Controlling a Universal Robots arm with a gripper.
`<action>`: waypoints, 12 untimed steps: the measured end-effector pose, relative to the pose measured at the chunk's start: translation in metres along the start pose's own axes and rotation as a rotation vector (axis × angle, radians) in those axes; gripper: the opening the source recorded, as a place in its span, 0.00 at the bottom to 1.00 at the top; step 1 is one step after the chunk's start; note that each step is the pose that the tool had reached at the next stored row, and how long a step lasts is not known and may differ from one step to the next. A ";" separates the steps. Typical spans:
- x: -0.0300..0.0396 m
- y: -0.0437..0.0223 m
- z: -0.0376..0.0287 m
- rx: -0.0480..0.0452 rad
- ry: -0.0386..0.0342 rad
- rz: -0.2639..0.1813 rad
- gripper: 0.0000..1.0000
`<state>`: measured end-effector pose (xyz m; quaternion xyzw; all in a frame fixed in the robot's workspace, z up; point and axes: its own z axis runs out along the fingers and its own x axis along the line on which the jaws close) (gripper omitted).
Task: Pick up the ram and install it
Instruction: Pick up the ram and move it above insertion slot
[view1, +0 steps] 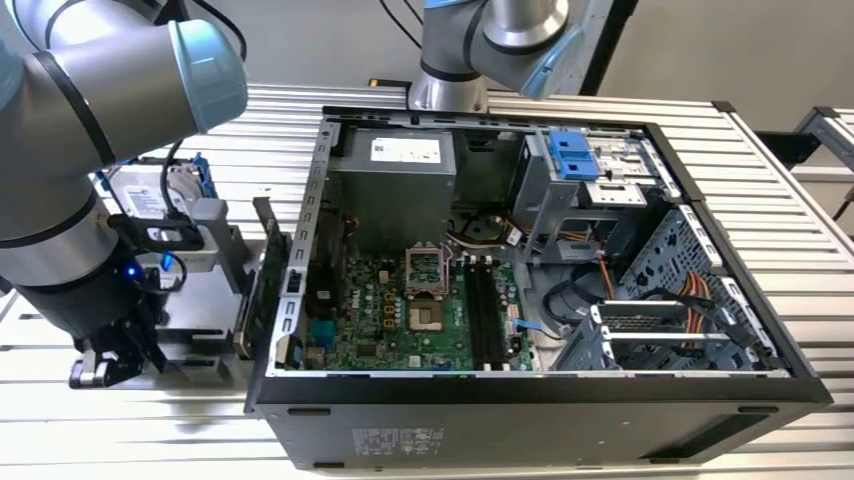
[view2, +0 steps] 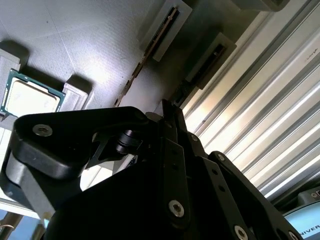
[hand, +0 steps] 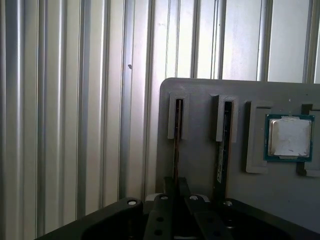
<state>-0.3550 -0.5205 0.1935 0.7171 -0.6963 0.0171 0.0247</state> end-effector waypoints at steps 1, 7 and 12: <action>0.0000 0.0000 -0.0001 0.0002 -0.0002 0.000 0.00; 0.0004 0.0001 -0.0060 0.0000 0.0000 0.000 0.00; 0.0007 0.0001 -0.0112 0.0000 -0.0001 0.000 0.00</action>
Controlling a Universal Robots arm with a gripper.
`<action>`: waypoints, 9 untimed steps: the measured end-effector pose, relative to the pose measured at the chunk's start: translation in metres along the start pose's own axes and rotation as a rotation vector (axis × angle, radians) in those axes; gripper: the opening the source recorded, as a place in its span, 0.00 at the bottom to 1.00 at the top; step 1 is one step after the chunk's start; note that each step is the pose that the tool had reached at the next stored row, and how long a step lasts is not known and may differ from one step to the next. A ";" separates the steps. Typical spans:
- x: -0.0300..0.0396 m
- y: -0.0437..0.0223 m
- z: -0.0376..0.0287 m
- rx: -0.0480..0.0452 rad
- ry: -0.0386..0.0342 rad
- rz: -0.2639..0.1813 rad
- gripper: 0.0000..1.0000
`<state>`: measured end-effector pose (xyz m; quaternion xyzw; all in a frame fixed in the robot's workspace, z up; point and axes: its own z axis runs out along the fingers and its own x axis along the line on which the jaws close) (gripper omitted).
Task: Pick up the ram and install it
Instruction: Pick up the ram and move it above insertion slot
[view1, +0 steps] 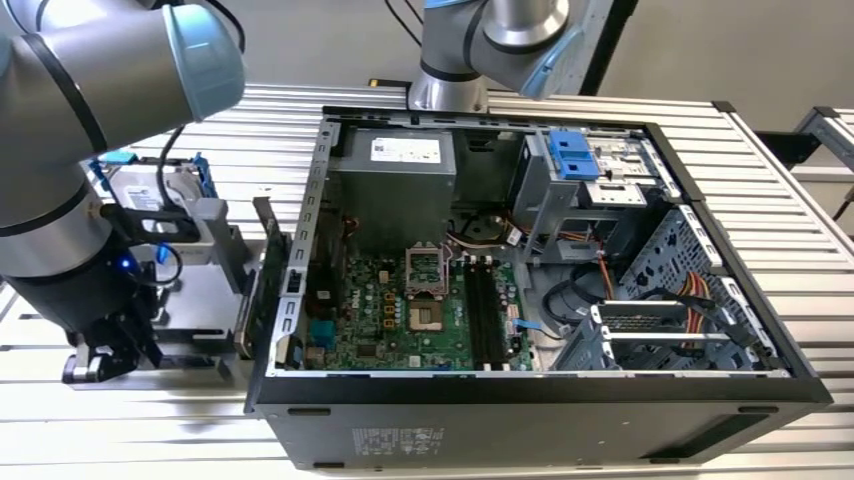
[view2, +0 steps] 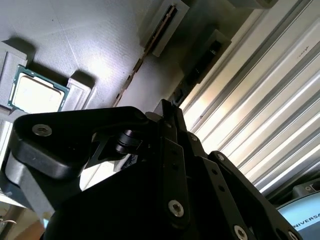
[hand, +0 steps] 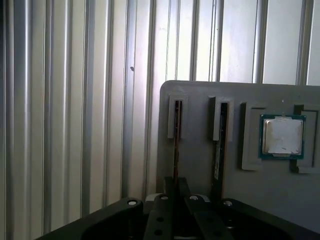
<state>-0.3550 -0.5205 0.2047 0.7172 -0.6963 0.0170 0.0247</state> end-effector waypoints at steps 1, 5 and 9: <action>0.0001 0.0000 -0.0009 0.0001 0.0000 0.000 0.00; 0.0003 0.0000 -0.0049 0.0000 0.0001 0.000 0.00; 0.0005 0.0001 -0.0082 0.0000 0.0001 0.000 0.00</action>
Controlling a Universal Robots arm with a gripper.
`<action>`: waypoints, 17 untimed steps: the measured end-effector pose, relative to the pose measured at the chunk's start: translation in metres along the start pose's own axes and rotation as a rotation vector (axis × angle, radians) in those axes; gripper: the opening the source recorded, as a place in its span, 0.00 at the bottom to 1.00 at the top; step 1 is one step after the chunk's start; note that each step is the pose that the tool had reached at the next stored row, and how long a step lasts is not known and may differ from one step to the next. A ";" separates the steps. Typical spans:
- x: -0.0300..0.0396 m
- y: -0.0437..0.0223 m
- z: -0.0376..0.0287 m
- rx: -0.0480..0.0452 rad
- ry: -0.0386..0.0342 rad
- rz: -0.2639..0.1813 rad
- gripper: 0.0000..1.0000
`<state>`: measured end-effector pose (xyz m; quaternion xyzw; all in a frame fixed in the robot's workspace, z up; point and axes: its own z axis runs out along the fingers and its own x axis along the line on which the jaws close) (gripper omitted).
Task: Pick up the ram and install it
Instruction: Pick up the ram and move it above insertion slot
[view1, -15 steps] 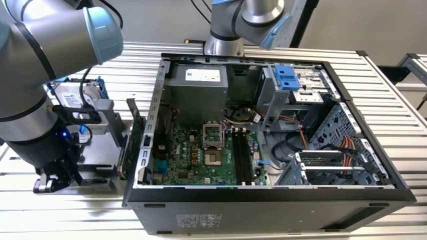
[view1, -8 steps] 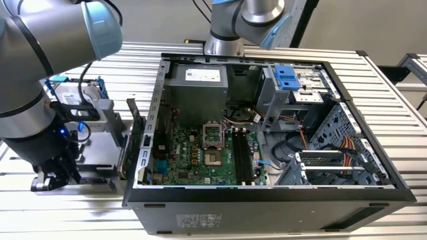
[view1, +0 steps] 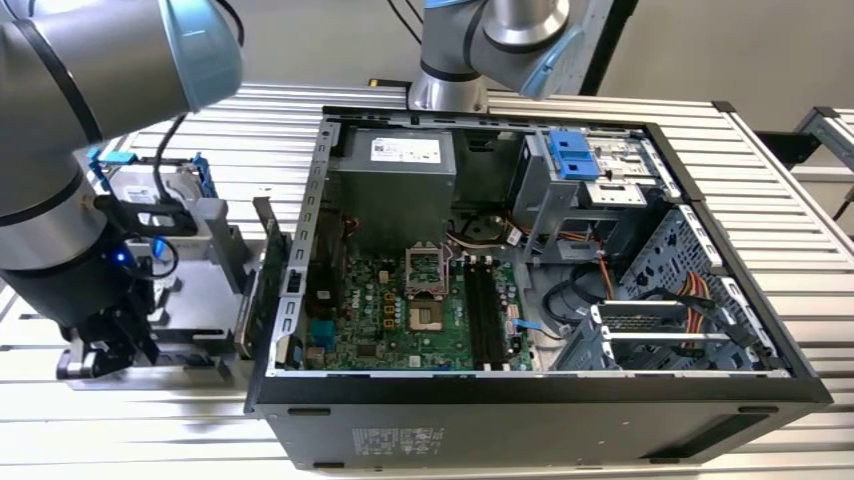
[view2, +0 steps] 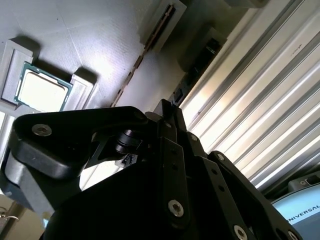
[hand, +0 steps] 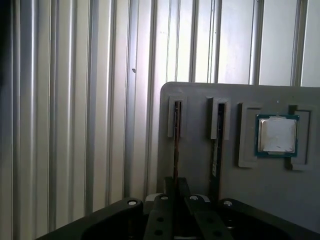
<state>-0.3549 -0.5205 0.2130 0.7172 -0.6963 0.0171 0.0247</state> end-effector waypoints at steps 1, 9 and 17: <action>0.0000 0.0000 -0.0008 0.0000 0.0000 0.000 0.00; 0.0005 0.0001 -0.0082 0.0000 0.0000 0.000 0.00; 0.0010 0.0002 -0.0162 0.0000 0.0000 0.000 0.00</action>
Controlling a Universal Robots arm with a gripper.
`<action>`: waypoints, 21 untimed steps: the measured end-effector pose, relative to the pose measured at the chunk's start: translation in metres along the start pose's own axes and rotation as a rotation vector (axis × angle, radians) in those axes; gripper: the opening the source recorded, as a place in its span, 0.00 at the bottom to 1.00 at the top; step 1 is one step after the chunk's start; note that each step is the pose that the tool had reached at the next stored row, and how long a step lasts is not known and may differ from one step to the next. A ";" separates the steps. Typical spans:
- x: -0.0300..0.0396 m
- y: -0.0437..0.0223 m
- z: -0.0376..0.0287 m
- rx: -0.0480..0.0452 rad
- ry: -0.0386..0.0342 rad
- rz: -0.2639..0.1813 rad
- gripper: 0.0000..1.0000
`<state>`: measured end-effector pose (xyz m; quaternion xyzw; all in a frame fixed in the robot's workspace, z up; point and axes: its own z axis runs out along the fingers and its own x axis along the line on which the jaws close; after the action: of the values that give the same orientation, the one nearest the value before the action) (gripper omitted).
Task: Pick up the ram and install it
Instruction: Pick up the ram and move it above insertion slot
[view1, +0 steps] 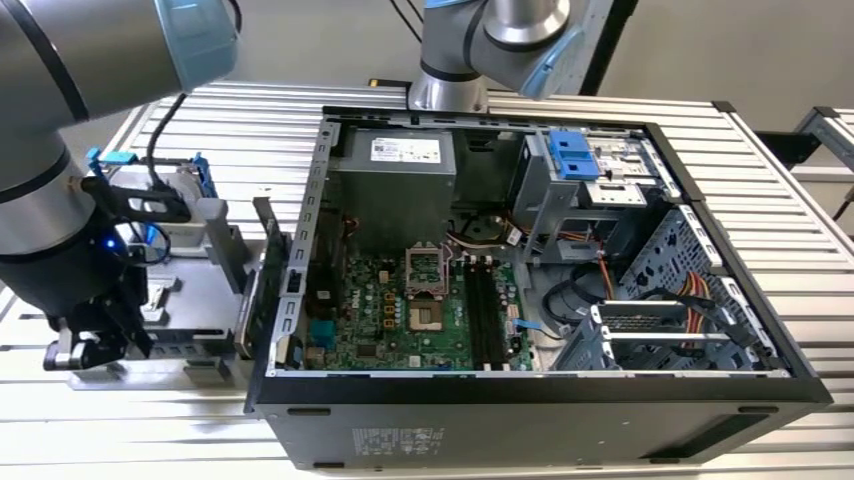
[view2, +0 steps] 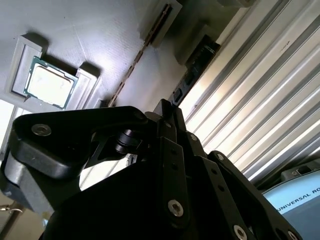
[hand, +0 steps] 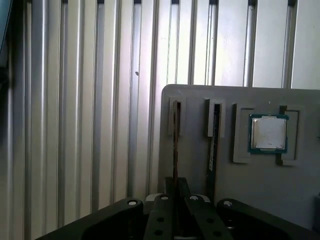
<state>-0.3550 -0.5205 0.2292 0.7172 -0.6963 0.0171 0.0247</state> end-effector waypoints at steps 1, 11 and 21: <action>0.0001 0.0000 -0.0010 0.0000 0.0000 0.000 0.00; 0.0006 0.0001 -0.0099 0.0000 0.0000 0.000 0.00; 0.0012 0.0002 -0.0203 0.0000 0.0000 0.000 0.00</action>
<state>-0.3550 -0.5205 0.2495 0.7172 -0.6963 0.0171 0.0247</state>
